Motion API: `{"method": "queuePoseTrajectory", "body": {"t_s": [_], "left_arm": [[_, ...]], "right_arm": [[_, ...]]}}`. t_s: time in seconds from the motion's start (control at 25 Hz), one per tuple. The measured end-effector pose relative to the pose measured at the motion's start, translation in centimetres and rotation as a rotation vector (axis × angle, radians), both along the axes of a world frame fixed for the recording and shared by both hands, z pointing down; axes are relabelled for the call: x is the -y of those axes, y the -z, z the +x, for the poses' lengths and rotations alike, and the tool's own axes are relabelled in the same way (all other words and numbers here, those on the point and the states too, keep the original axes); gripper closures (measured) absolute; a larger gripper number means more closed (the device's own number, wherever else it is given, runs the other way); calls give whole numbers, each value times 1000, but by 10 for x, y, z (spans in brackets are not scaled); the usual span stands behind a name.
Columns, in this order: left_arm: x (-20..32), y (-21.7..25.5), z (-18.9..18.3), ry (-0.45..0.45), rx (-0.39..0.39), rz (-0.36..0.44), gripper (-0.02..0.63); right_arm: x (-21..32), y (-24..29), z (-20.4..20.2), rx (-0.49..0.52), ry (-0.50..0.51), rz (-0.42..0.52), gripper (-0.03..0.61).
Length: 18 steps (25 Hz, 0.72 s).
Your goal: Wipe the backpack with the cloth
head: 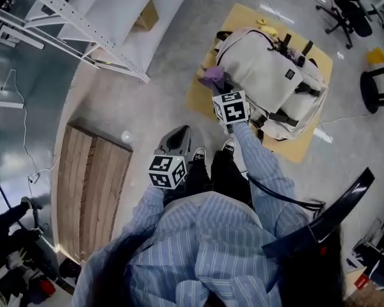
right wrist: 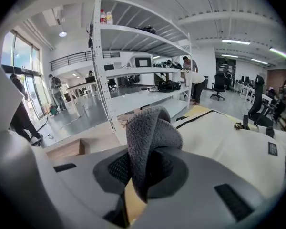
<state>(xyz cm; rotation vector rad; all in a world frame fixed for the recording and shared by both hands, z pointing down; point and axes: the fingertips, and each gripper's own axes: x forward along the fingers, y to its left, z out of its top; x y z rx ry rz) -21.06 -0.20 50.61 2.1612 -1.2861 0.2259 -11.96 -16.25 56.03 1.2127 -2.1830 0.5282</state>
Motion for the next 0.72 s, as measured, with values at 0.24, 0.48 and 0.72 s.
{"method": "queuePoseTrajectory", "body": {"t_s": [0.24, 0.48, 0.72], "left_arm": [[1, -8, -10, 55, 29, -41, 609], [15, -16, -5, 50, 28, -54, 609], [31, -14, 14, -22, 18, -27, 609]], "right_arm": [[27, -35, 17, -144, -18, -24, 537], [2, -31, 40, -83, -71, -48, 537], [-47, -10, 55, -28, -73, -40, 537]]}}
